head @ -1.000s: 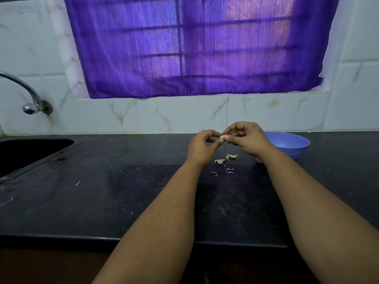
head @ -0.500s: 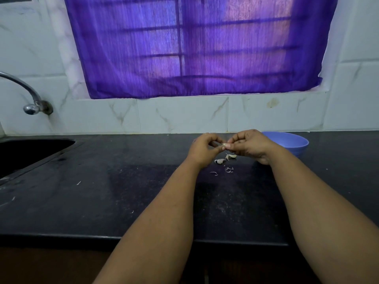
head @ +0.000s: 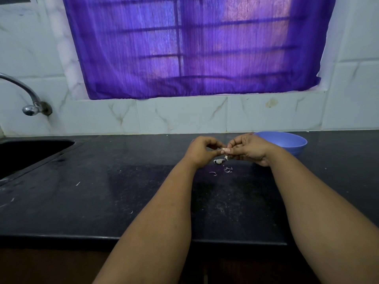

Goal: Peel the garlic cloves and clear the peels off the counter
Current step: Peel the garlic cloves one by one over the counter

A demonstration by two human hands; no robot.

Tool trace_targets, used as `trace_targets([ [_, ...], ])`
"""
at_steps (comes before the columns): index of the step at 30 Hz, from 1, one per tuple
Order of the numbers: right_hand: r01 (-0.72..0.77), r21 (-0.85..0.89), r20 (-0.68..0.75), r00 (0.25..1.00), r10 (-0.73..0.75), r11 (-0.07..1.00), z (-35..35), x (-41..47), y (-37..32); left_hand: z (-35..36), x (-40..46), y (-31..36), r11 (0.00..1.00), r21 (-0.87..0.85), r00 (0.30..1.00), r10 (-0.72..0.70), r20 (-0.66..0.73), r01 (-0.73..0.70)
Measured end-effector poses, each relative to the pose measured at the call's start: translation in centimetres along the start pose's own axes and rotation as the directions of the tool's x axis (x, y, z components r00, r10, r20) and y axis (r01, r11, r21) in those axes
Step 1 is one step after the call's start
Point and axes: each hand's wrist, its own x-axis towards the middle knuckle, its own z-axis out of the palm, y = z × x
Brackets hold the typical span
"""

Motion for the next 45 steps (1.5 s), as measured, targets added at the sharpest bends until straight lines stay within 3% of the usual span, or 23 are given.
trace_targets([
  [7, 0.091, -0.028, -0.049, 0.994, -0.093, 0.995, 0.4, 0.6, 0.3, 0.4, 0.1, 0.1, 0.999, 0.031, 0.995, 0.009, -0.100, -0.006],
  [14, 0.149, -0.199, -0.143, 0.974, -0.178, 0.969, 1.2, 0.6, -0.2, 0.6, 0.3, -0.4, 1.000, 0.000, 0.987, -0.001, -0.162, 0.001],
  [19, 0.222, -0.327, -0.228, 0.925, -0.305, 0.919, 1.6, 0.9, -0.6, 0.8, 0.5, -0.1, 1.000, -0.005, 0.995, -0.004, -0.098, 0.003],
  [23, 0.256, -0.397, -0.287, 0.878, -0.384, 0.882, 2.0, 1.0, -0.8, 0.9, 0.3, -0.1, 0.999, -0.032, 0.987, -0.048, -0.156, 0.043],
  [31, 0.224, -0.303, -0.388, 0.859, -0.335, 0.926, 2.3, 1.2, -0.8, 0.9, -0.1, 0.2, 0.992, -0.111, 0.965, -0.078, -0.252, 0.051],
  [45, 0.202, -0.207, -0.382, 0.884, -0.269, 0.957, 3.8, -0.2, -1.7, 0.6, -0.3, 0.5, 0.993, -0.113, 0.942, -0.070, -0.327, 0.034],
])
